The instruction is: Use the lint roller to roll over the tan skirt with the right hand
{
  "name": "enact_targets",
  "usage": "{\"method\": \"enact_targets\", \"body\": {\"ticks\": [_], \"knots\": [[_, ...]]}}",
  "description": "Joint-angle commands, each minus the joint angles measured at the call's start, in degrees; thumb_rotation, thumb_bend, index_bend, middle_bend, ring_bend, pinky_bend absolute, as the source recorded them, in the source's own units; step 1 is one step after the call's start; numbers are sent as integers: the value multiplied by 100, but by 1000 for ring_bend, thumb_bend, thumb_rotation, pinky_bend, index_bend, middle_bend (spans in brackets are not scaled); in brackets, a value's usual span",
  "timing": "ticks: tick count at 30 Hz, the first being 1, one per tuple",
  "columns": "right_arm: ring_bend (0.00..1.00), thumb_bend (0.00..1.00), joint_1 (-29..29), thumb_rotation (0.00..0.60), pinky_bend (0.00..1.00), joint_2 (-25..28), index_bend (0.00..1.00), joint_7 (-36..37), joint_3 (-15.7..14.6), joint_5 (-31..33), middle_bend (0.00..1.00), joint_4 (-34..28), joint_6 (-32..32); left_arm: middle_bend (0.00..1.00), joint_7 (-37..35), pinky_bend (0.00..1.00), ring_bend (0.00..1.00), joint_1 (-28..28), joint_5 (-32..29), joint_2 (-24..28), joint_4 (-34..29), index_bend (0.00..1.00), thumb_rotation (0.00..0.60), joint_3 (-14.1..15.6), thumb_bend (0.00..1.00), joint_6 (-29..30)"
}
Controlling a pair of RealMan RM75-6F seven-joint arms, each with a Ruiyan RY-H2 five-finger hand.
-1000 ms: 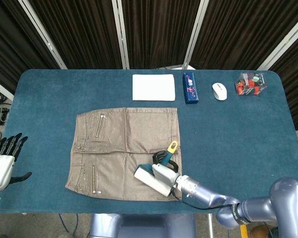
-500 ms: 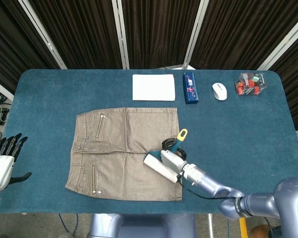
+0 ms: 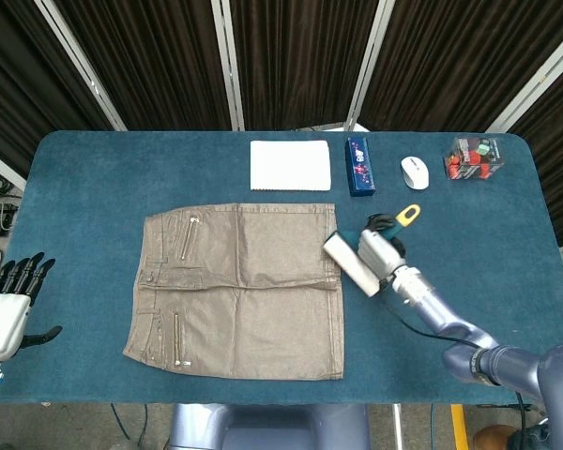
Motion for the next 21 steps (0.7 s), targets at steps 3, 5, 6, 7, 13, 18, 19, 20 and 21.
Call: {"method": "enact_targets", "body": {"ticks": [3,5,6,7,13,18,19,20,21], "knots": [[553,724,-179,600,516,-32,622,420,130,233,616,579,-95,0,28,0,0,-3,10,-12,-5,0,600,19,0,-17],[553,724,-234,600,516,-79,622,544,166,334,616,749,-166,0,37,0,0,2,24,-13,-13,0,600,25,0,-3],[553,724,-255,600,516,-94,623,584,181,378,616,793,-192,0,39,0,0,4,31,-14,-15,0,600,27,0,4],[553,724,-272,600,516,-113,623,619,194,417,616,836,-216,0,42,0,0,6,37,-13,-19,0,600,29,0,11],[543,716,-348,600,517,-309,618,767,207,452,617,1111,-274,0,68,0,0,18,81,-17,-39,0,600,56,0,31],[422,393,-379,600,513,-452,378,787,147,352,474,1248,-295,0,70,0,0,26,99,-17,-47,0,600,68,0,43],[353,215,-399,600,509,-487,259,747,173,402,379,1274,-285,0,70,0,0,27,101,-16,-47,0,600,67,0,48],[289,82,-422,600,503,-520,171,689,216,478,293,1283,-260,0,70,0,0,28,102,-15,-48,0,600,65,0,52],[258,33,-435,600,501,-539,139,648,245,527,251,1276,-241,0,67,0,0,28,101,-14,-49,0,600,64,0,53]]}}
